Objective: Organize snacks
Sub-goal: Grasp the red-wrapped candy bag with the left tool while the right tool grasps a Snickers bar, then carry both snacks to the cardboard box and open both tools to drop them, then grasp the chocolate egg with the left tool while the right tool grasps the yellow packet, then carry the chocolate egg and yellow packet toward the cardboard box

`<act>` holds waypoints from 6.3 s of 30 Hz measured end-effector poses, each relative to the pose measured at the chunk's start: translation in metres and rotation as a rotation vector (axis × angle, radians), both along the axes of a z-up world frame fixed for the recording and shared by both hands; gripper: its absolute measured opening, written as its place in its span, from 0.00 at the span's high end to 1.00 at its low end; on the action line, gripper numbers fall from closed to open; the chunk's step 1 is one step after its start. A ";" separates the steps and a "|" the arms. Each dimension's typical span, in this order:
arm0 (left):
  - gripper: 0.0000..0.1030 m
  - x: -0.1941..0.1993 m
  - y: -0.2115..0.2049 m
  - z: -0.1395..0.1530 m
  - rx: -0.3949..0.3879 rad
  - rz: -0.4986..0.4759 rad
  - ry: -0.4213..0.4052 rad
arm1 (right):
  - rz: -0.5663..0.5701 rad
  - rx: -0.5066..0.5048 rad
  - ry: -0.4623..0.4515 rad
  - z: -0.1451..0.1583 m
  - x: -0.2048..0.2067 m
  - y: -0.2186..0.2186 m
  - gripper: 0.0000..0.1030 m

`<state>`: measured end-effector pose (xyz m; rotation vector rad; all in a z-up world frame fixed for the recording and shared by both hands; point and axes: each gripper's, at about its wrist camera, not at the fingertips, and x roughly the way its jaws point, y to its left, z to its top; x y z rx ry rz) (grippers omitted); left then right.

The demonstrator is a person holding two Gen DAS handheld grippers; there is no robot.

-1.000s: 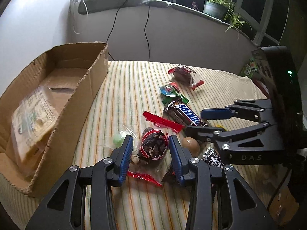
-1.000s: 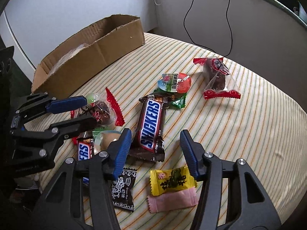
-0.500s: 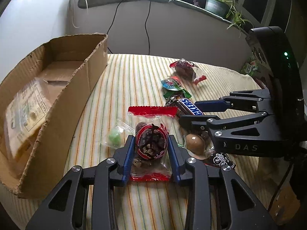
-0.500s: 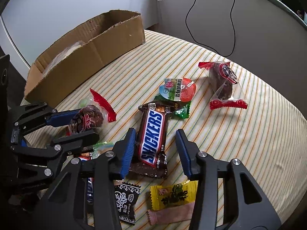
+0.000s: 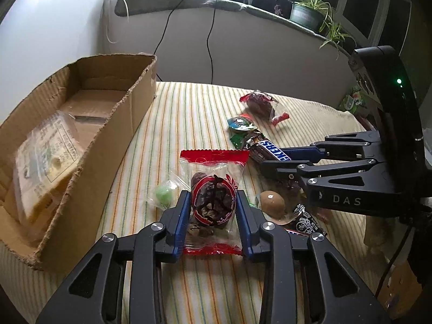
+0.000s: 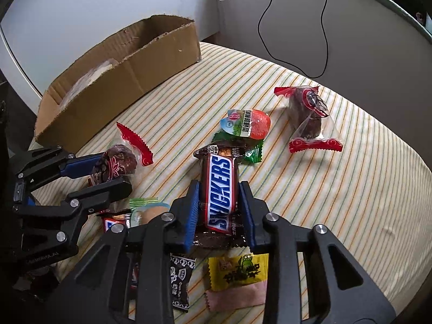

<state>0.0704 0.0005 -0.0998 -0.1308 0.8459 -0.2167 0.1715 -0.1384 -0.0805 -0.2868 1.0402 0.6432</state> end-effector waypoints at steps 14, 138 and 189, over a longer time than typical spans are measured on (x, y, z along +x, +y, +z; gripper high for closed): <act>0.69 -0.022 0.009 0.032 -0.025 0.018 -0.078 | -0.044 0.056 -0.091 0.045 -0.016 -0.028 0.71; 0.66 -0.019 -0.017 0.017 -0.085 -0.042 -0.010 | -0.102 0.048 -0.136 0.033 -0.058 -0.073 0.26; 0.75 -0.002 -0.042 -0.004 -0.013 -0.082 0.020 | -0.050 -0.032 -0.111 0.001 -0.047 -0.054 0.79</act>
